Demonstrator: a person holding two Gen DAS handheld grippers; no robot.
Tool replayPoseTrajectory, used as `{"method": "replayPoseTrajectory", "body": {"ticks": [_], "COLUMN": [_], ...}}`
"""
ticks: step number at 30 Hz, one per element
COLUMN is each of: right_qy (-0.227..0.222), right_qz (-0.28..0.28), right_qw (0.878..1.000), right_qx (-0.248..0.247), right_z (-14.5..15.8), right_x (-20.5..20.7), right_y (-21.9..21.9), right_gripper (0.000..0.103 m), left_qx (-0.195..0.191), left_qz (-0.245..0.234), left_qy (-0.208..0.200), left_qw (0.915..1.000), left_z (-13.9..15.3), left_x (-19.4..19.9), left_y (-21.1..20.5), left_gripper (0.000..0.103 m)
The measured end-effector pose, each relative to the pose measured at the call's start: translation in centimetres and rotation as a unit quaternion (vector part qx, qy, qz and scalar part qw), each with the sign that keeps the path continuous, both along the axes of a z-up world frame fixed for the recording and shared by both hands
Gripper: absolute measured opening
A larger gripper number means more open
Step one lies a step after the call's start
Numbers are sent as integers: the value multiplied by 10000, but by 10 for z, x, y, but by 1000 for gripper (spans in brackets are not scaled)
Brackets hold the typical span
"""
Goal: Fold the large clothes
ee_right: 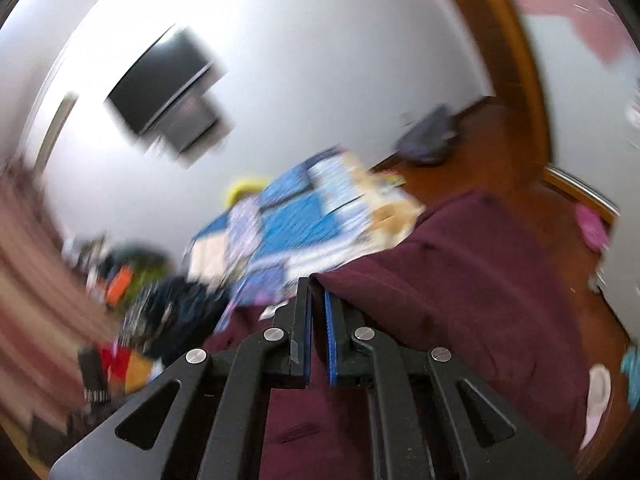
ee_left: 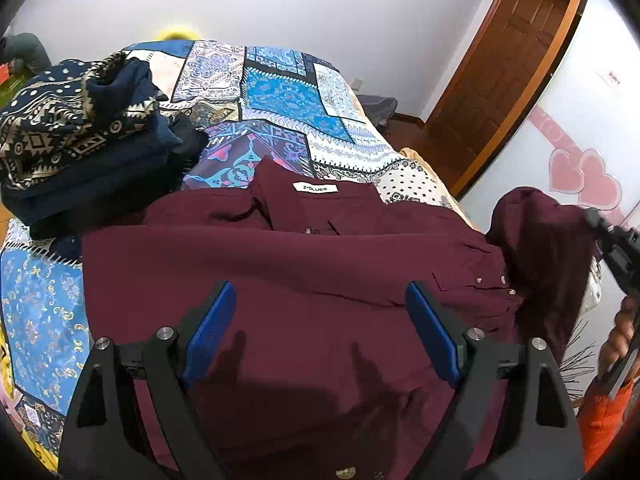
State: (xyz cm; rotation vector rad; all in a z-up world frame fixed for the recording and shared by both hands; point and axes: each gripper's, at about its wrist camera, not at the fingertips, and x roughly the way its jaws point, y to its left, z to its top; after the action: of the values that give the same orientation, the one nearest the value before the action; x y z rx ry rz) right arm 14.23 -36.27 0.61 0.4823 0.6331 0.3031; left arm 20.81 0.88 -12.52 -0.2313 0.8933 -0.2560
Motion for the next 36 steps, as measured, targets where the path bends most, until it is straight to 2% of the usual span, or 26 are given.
{"method": "replayPoseTrajectory", "body": {"ticks": [3,5,7,9,10,12,14,15,17,18,20,23,26,27,31,36], "right_qy": [474,918,1420,1711,1810,1936,1978,1911,1769,1674,1571,1707,1744,1811,2200,2534], "right_qz": [511,776,798,733,710,750,836,813,497,309,84,-405,-1154,-1310,-1692,-2433], "right_qw": [9972,9925,9862,9819,9803,9775,9762,9779,9822,9844,9873,9838,9776,9743,9543,9262], "right_qx": [-278,-228,-299,-362,-359,-359,-296,-246,-397,-447,-209,374,222,274,1109,1372], "right_z": [-34,-64,-97,-113,-116,-109,-100,-94,-83,-79,-77,-85,-90,-94,-121,-154], "right_x": [12,18,23,22,20,20,19,15,2,-3,-12,-22,-34,-37,-52,-72], "right_y": [44,63,76,79,77,77,71,65,51,44,28,-1,-27,-36,-70,-105], "right_gripper": [6,6,9,10,11,22,37,42,68,71,73,73,73,73,73,73], "left_qx": [-82,-139,-166,-141,-111,-76,-118,-150,-224,-250,-276,-236,-207,-178,-102,-123], "left_qz": [9,25,38,55,69,90,119,132,163,170,165,118,64,48,21,-19], "left_qy": [8,32,67,71,65,66,81,87,92,92,99,122,140,145,182,264], "left_qw": [10000,9999,9998,9999,9999,9999,9998,9998,9996,9995,9994,9996,9997,9997,9998,9996], "left_z": [-2,-3,-5,-6,-7,-8,-9,-9,-9,-9,-10,-11,-11,-12,-15,-20], "left_x": [-5,-9,-12,-15,-16,-17,-16,-16,-15,-14,-12,-10,-8,-8,-6,-4], "left_y": [6,10,14,16,17,18,19,20,20,20,19,15,11,10,5,0], "left_gripper": [86,86,86,86,86,86,86,86,86,86,86,86,86,86,86,86]}}
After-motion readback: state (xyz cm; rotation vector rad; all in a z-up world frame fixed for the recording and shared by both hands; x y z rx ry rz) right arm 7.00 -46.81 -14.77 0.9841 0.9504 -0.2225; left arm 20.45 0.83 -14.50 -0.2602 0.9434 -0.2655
